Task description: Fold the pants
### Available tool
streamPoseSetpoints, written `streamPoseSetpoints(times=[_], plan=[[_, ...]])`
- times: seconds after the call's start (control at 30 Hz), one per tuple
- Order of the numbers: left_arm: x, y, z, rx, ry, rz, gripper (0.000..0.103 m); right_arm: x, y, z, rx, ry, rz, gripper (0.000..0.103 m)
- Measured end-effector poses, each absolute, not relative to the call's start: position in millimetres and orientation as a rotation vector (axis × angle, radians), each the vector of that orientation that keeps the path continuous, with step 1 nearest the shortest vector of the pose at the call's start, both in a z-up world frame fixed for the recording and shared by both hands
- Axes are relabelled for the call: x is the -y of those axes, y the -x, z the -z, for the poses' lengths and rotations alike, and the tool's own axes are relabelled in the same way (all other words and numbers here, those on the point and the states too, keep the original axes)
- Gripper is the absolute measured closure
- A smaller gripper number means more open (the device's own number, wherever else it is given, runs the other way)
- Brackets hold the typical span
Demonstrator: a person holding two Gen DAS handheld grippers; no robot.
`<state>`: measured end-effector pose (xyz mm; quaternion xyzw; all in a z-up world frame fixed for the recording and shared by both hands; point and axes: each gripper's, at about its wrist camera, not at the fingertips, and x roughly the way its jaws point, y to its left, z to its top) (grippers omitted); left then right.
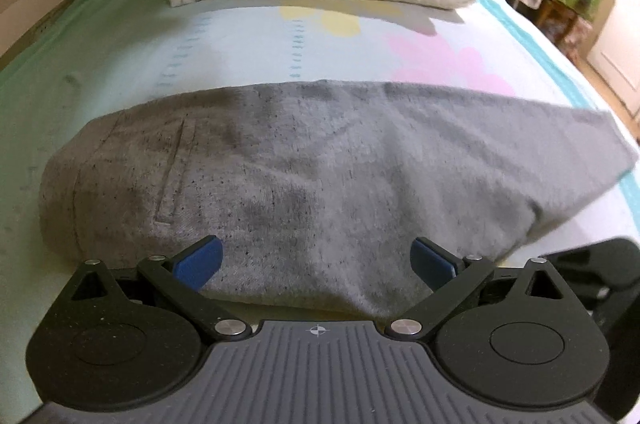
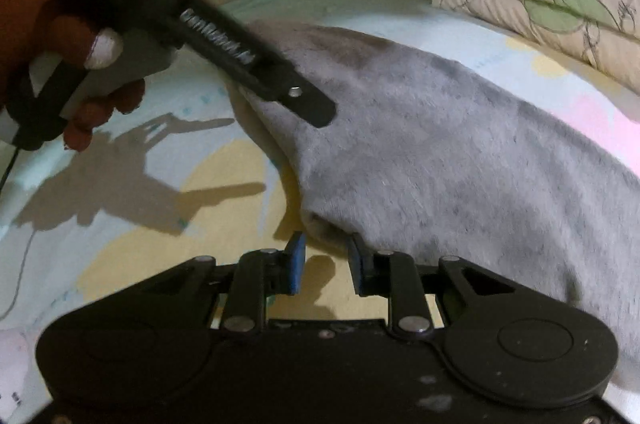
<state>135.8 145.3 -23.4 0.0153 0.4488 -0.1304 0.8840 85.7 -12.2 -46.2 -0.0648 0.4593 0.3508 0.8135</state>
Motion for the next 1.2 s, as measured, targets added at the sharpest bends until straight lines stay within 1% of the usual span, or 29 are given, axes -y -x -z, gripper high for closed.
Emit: streamPoseSetpoints(times=[0.33, 0.4, 0.43, 0.47, 0.5, 0.57, 0.67, 0.77, 0.83, 0.97, 1.1, 1.2], plan=[[-150, -135, 24, -0.92, -0.035, 0.276, 0.001, -25, -82, 61, -0.976, 0.218, -0.649, 0.078], [-152, -135, 25, -0.918, -0.04, 0.274, 0.001, -30, -84, 62, -0.965, 0.237, -0.626, 0.081], [-153, -135, 25, -0.918, -0.042, 0.273, 0.001, -31, -84, 62, -0.967, 0.239, -0.62, 0.091], [-154, -135, 25, -0.917, -0.042, 0.271, 0.001, -31, -88, 62, -0.973, 0.223, -0.622, 0.095], [-155, -135, 24, -0.914, -0.042, 0.271, 0.001, -28, -91, 58, -0.983, 0.18, -0.619, 0.095], [-159, -134, 22, -0.899, -0.052, 0.273, 0.001, -21, -100, 49, -0.992, 0.052, -0.64, 0.095], [-159, -136, 22, -0.885, -0.079, 0.266, 0.001, -20, -110, 38, -0.987, 0.005, -0.667, 0.095], [-157, -140, 23, -0.894, -0.057, 0.276, 0.001, -16, -123, 59, -1.127, -0.069, -0.657, 0.095], [-149, -140, 22, -0.887, -0.065, 0.299, 0.001, -17, -118, 71, -1.157, -0.04, -0.66, 0.095], [-131, -140, 27, -0.882, -0.107, 0.354, 0.001, -14, -109, 59, -1.122, -0.008, -0.686, 0.087], [-110, -139, 34, -0.898, -0.111, 0.418, 0.001, 10, -93, 37, -1.1, 0.016, -0.755, 0.087], [-95, -134, 41, -0.909, -0.15, 0.479, 0.001, 53, -77, 21, -1.091, 0.078, -0.797, 0.087]])
